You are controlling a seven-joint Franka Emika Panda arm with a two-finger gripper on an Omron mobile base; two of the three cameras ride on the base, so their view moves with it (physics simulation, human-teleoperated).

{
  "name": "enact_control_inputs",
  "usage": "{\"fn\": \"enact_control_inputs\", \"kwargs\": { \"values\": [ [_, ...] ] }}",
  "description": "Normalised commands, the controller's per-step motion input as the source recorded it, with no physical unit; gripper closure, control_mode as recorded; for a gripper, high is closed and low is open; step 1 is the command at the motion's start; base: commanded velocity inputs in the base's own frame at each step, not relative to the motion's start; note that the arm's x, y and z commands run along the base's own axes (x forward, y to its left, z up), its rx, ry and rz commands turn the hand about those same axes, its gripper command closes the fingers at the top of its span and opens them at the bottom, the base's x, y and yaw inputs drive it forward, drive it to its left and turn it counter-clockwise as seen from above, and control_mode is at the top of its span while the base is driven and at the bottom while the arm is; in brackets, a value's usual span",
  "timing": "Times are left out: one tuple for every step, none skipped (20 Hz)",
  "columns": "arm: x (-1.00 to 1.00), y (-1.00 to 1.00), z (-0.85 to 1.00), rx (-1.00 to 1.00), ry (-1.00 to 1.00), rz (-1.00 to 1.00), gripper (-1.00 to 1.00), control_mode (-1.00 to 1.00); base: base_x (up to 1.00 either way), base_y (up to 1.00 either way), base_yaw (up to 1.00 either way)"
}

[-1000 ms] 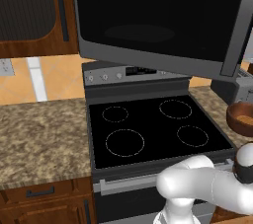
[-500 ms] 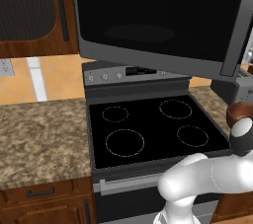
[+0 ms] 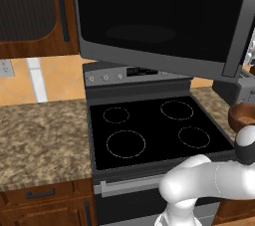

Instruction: Open the microwave, place the bowl with waffle inside the microwave, then close the microwave door and turn it on.

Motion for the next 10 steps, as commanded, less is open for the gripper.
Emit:
{"fn": "enact_control_inputs", "kwargs": {
  "values": [
    [-1.0, 0.56, 0.01, 0.0, 0.0, 0.24, -1.0, -1.0, 0.0, 0.0, 0.0],
    [-1.0, 0.6, 0.08, 0.0, 0.0, 0.27, -1.0, -1.0, 0.0, 0.0, 0.0],
    [-1.0, 0.64, 0.08, 0.0, 0.0, 0.28, -1.0, -1.0, 0.0, 0.0, 0.0],
    [-1.0, 0.64, 0.12, 0.0, 0.0, 0.3, -1.0, -1.0, 0.0, 0.0, 0.0],
    [-1.0, 0.68, 0.11, 0.0, 0.0, 0.31, -1.0, -1.0, 0.0, 0.0, 0.0],
    [-1.0, 0.72, 0.11, 0.0, 0.0, 0.3, -1.0, -1.0, 0.0, 0.0, 0.0],
    [-1.0, 0.84, 0.13, 0.0, 0.0, 0.28, -1.0, -1.0, 0.0, 0.0, 0.0],
    [-1.0, 0.86, 0.21, 0.0, 0.0, 0.27, -1.0, -1.0, 0.0, 0.0, 0.0],
    [-1.0, 0.84, 0.2, 0.0, 0.0, 0.25, -1.0, -1.0, 0.0, 0.0, 0.0],
    [-1.0, 0.76, 0.23, 0.0, 0.0, 0.24, -1.0, -1.0, 0.0, 0.0, 0.0]
  ]
}}
